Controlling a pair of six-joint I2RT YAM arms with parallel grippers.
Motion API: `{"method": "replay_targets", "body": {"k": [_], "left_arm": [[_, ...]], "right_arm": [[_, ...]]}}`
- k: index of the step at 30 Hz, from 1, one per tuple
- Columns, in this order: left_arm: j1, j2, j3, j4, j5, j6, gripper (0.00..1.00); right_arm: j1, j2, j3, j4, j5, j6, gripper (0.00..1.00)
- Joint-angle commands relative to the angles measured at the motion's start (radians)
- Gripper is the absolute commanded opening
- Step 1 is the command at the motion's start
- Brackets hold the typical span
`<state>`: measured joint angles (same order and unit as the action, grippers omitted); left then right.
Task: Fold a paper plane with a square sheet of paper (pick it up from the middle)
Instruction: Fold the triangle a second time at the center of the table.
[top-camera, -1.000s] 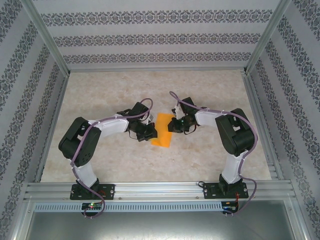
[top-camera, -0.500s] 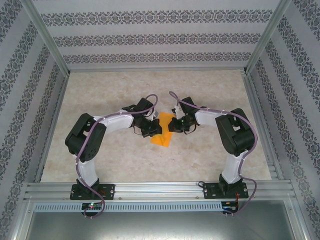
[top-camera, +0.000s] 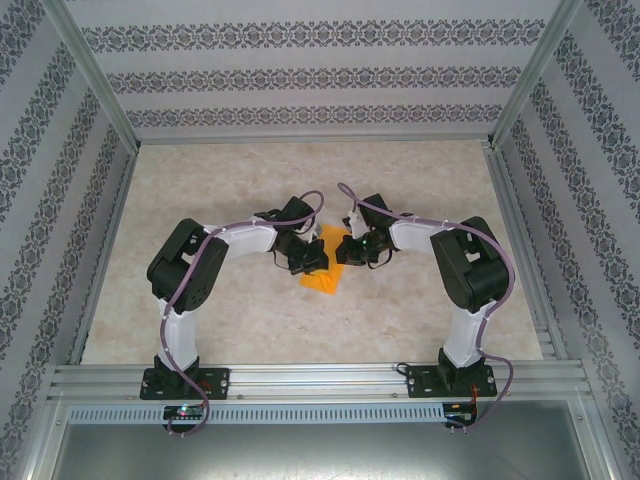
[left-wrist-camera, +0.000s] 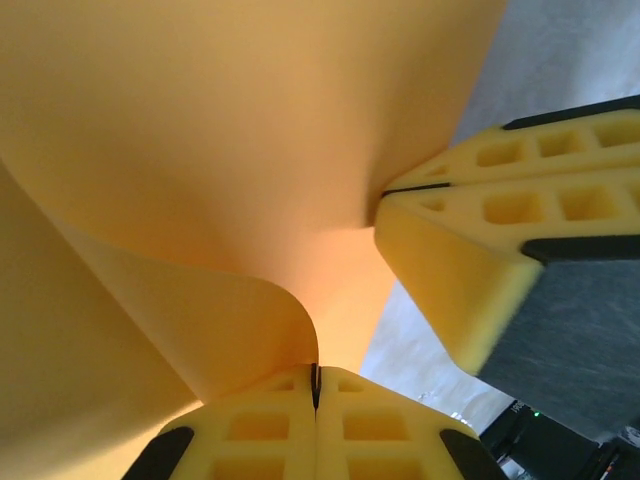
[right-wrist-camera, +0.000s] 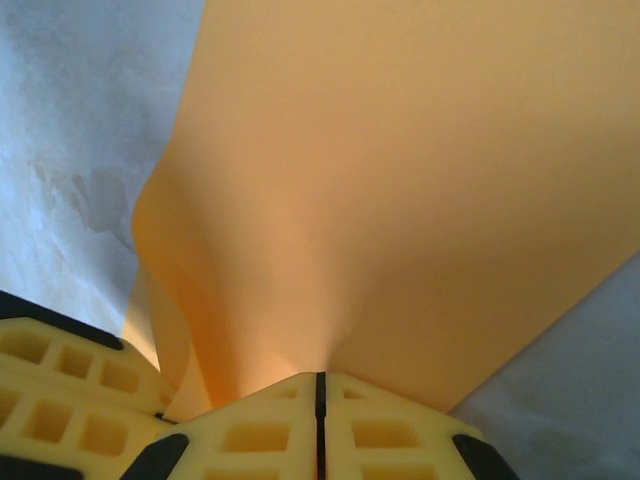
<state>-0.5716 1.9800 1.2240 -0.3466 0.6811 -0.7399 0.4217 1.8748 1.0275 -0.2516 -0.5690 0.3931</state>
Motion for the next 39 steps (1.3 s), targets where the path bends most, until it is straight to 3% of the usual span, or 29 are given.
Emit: {"method": "replay_targets", "body": {"k": [1,13,39], "left_arm": [[-0.013,0.006,0.022,-0.038,0.01,0.035,0.07],[-0.013,0.009,0.024,-0.037,0.016,0.04,0.07],[-0.013,0.066,0.109,-0.045,0.022,0.025,0.07]], "right_arm": [[-0.01,-0.044,0.028,-0.015,-0.015,0.0,0.09],[-0.035,0.038,0.132,-0.127,0.091,-0.073,0.1],[-0.036,0.11,0.139,-0.116,0.06,-0.091,0.08]]}}
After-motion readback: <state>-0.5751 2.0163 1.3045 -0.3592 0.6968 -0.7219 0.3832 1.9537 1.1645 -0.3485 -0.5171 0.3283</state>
